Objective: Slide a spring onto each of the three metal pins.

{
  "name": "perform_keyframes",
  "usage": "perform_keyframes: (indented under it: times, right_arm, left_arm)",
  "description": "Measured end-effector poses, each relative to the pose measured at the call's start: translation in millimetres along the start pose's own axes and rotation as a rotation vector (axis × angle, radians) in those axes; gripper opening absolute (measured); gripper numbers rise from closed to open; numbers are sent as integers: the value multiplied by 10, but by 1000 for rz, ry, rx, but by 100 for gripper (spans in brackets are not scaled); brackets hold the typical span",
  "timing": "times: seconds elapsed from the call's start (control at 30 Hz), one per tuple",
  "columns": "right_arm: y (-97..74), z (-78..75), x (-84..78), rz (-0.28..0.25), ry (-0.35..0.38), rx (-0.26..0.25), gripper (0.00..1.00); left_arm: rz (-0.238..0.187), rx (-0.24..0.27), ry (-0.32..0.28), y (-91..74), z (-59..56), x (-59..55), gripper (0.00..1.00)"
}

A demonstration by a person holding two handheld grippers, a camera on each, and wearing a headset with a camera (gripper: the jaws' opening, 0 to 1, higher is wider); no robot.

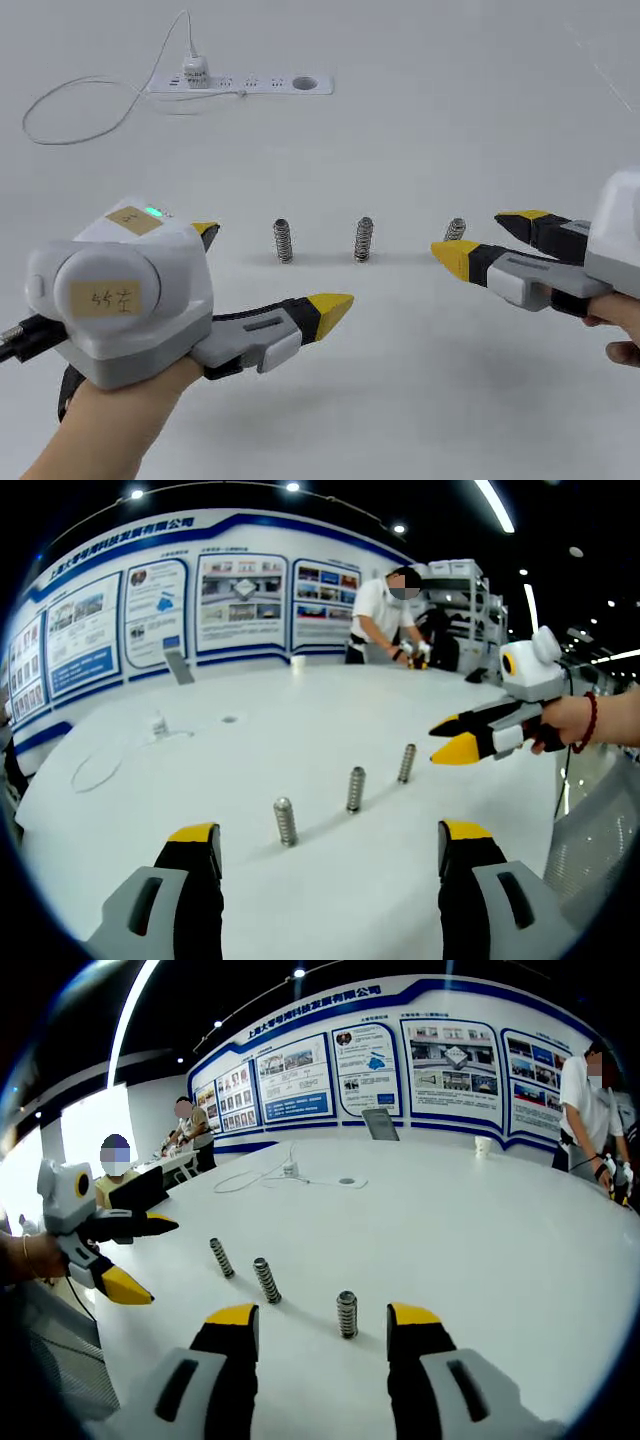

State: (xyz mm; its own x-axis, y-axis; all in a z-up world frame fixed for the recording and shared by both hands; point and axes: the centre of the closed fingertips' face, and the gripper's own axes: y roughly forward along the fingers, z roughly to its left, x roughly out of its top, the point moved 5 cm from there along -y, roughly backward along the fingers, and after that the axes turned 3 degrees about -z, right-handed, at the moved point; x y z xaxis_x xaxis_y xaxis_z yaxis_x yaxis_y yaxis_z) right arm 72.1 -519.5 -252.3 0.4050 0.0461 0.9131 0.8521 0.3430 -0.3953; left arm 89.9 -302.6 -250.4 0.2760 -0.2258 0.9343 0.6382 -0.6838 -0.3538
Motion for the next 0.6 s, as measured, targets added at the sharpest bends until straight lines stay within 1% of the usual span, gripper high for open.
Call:
perform_keyframes:
  times: [0.17,0.27,0.6]
  right_arm:
    - [-86,76,3,0,-9,18,58]
    - [-132,104,6,-4,5,26,61]
    - [-261,160,-8,-7,8,29,64]
  left_arm:
    - [0,3,-2,-56,-1,7,91]
    - [4,5,4,-87,-4,-1,91]
    - [14,14,5,-196,-26,-18,91]
